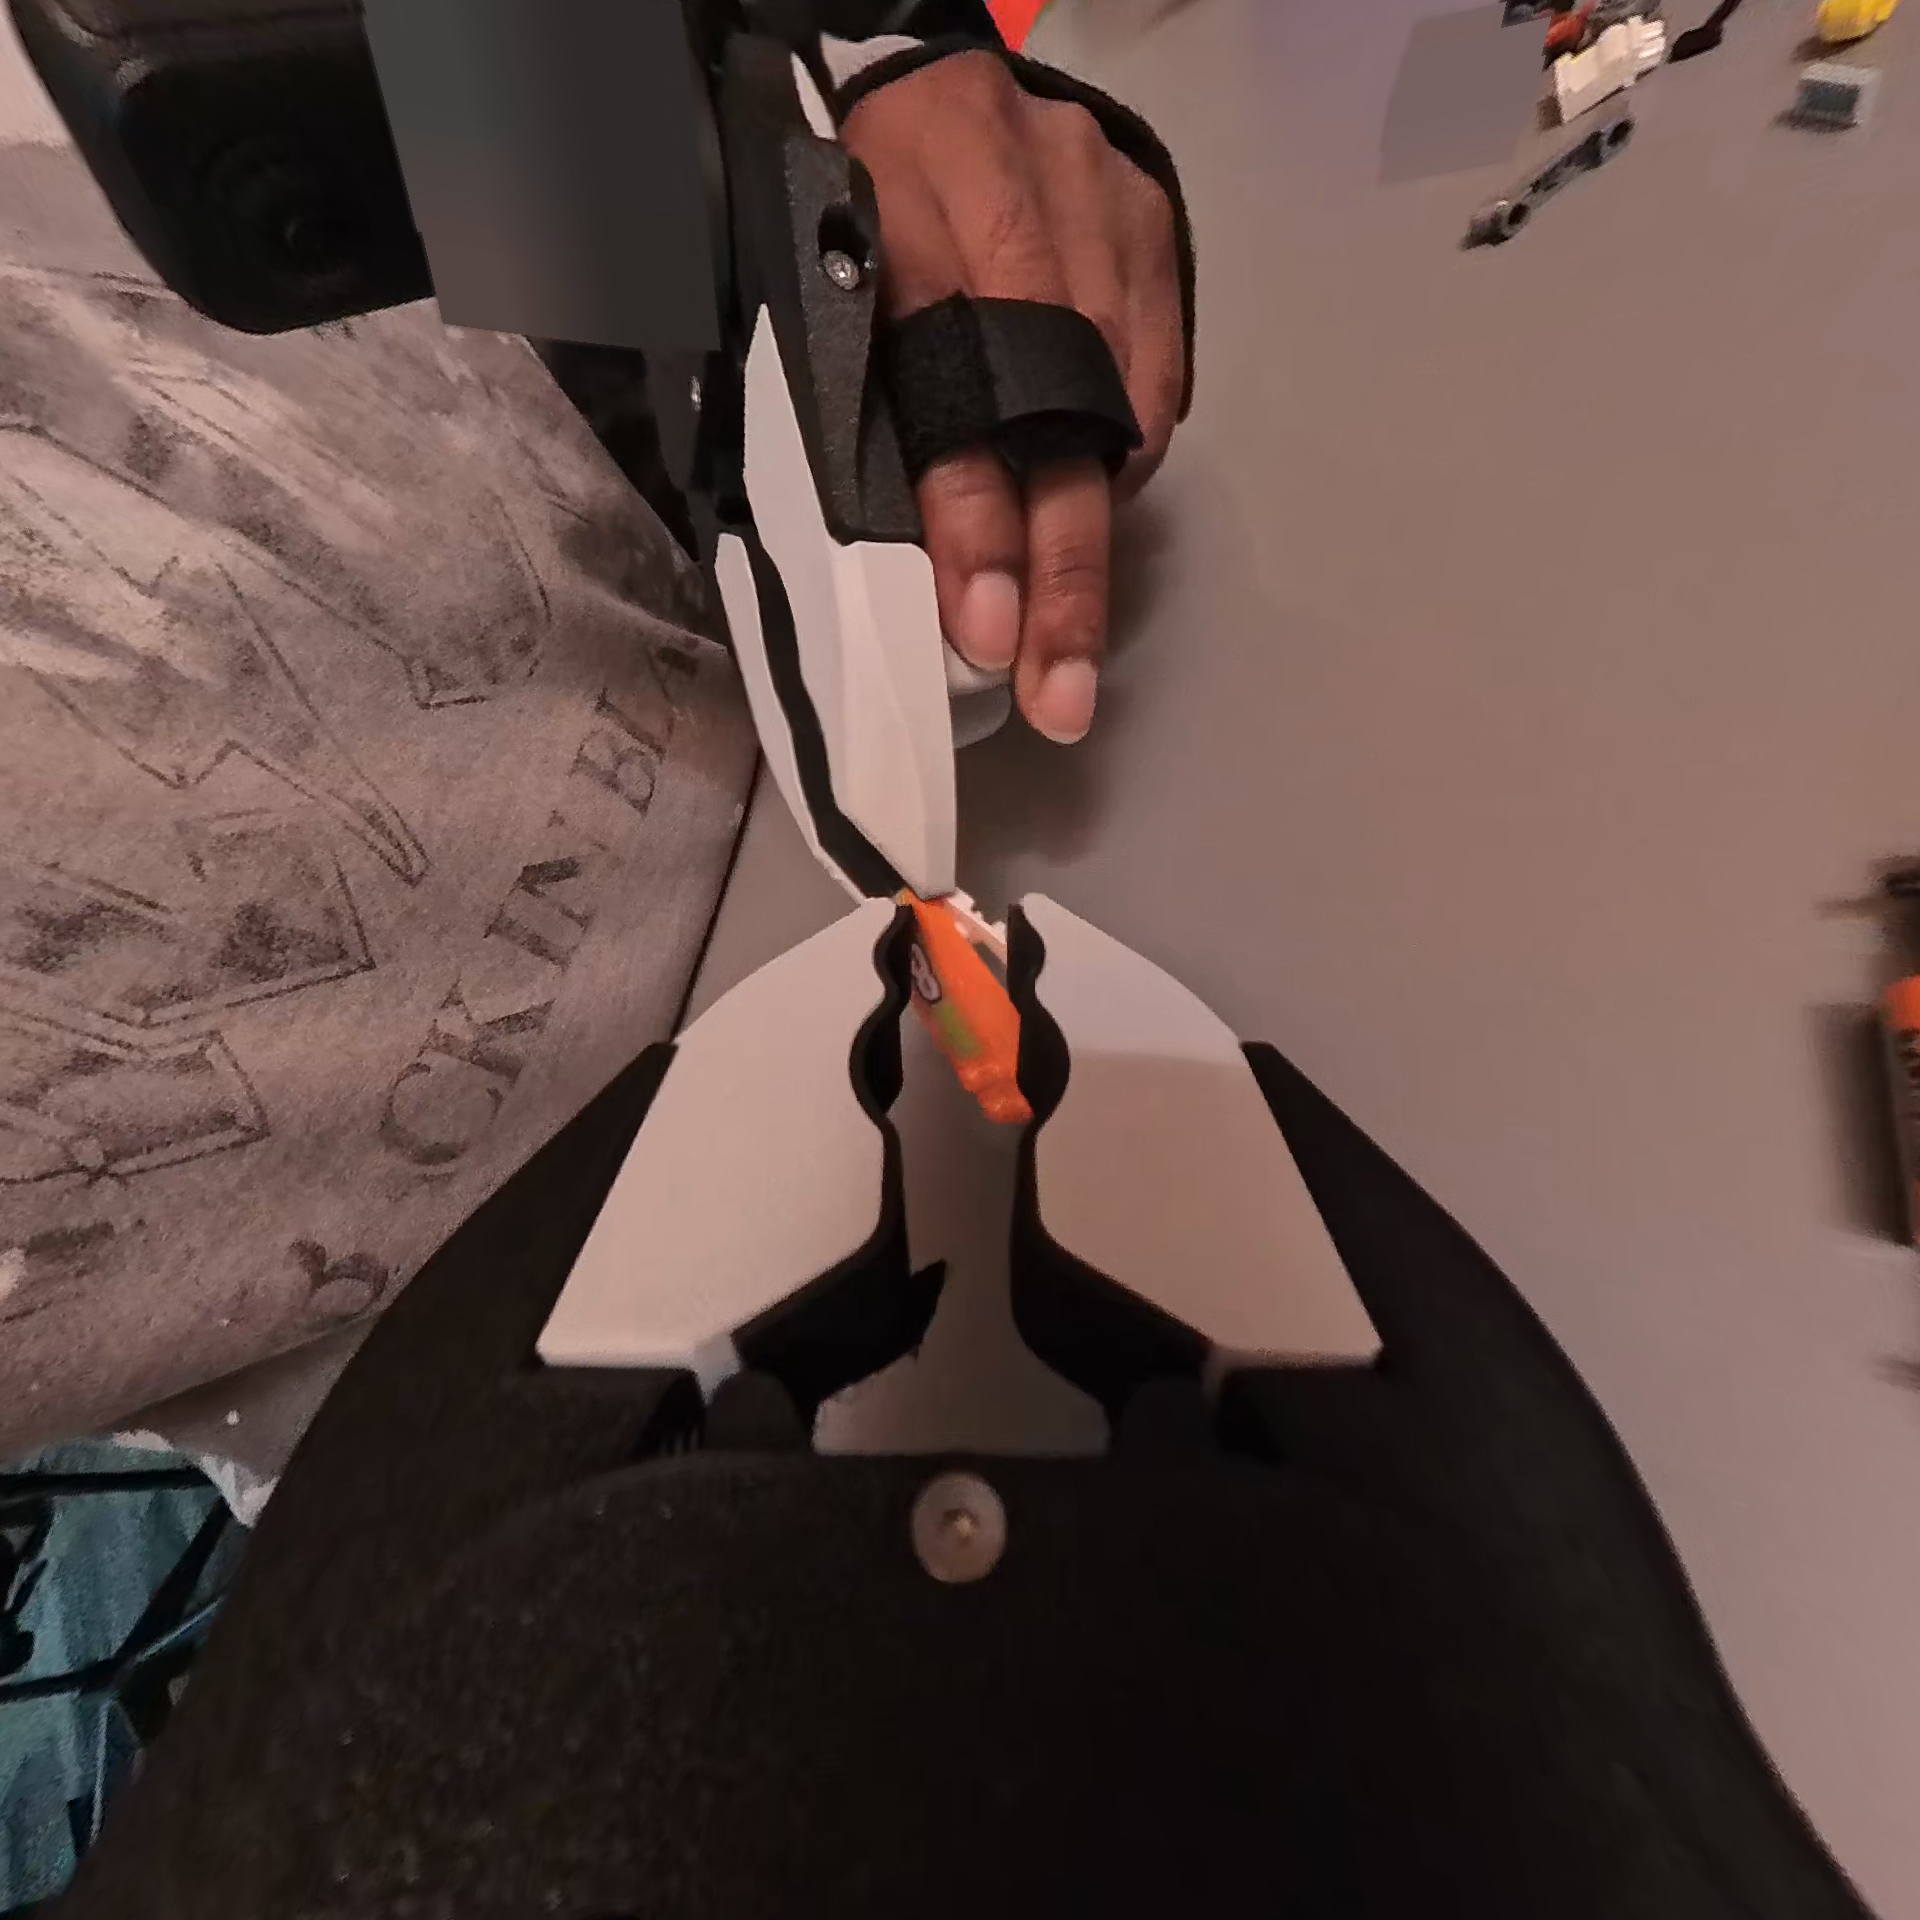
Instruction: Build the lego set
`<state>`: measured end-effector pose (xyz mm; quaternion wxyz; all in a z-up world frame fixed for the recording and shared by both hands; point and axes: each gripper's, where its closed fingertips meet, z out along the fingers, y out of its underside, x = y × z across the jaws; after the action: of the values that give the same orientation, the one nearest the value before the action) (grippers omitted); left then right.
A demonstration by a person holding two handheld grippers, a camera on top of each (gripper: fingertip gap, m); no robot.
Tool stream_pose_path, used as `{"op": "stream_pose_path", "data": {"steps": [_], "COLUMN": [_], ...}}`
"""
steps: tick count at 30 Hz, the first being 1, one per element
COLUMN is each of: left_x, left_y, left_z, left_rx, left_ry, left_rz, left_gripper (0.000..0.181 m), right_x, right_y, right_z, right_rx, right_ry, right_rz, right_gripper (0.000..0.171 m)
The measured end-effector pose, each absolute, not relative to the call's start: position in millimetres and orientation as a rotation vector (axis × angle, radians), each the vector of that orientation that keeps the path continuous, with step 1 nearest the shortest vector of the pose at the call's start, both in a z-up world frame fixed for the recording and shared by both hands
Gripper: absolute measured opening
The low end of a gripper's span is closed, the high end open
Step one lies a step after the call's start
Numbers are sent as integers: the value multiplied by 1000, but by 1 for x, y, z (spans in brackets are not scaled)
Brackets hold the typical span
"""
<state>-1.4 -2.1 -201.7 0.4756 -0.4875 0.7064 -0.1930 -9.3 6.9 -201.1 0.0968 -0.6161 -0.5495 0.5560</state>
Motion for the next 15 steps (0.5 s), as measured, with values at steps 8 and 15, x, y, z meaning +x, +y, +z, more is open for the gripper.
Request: {"op": "stream_pose_path", "data": {"steps": [8, 15], "left_x": [3, 1], "left_y": [-9, -8], "left_z": [-195, -191], "left_rx": [-1133, -1120], "left_ry": [1723, 1710], "left_rz": [-478, -490], "left_gripper": [17, 16], "right_x": [-10, -10], "right_y": [-9, -8], "right_z": [-193, -188], "right_rx": [-1671, -1670], "right_ry": [-1691, -1672], "right_rz": [1713, 1712], "right_gripper": [12, 10]}}
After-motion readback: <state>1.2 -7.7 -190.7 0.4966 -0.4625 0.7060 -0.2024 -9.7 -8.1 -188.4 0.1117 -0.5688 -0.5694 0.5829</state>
